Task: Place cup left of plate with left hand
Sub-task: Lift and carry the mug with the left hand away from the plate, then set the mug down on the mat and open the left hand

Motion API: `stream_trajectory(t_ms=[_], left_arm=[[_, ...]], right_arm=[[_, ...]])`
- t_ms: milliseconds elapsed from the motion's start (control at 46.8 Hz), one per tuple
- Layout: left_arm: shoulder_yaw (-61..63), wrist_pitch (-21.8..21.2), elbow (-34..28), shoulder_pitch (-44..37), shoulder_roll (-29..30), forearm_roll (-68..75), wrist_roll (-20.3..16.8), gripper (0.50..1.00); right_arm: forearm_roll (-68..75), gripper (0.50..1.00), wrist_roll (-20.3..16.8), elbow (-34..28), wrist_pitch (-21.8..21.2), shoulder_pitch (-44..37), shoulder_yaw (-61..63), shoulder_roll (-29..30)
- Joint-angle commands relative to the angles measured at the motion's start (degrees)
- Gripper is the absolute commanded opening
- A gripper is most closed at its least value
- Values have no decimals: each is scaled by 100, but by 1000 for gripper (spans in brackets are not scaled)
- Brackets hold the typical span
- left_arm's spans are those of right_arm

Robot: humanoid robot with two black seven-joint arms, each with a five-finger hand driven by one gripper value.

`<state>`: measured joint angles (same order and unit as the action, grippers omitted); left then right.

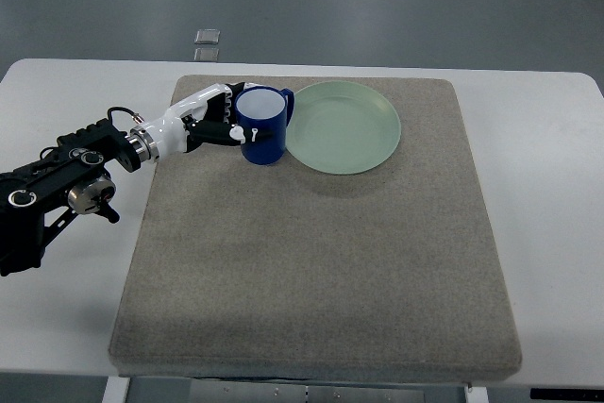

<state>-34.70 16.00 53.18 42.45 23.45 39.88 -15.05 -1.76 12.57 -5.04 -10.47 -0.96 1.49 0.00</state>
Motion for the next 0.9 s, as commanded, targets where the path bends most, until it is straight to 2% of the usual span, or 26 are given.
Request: stream_trajectory(t_ms=[0,149,406,875], left_arm=[[-256,-1,-220,0,11,-16,-6,801],[-362,70,-616,53,2,-59,-6,801],[-379,78,-801,53,2,-68,-94,801],[-335,61,-1504,35,-121,2,-744,801]], right_arm=[[0,932,0,3,1,8,0,0],[0,932,0,3,1,8,0,0],[0,932,0,-5,1,-1,0,0],[0,932,0,3,1,8,0,0]])
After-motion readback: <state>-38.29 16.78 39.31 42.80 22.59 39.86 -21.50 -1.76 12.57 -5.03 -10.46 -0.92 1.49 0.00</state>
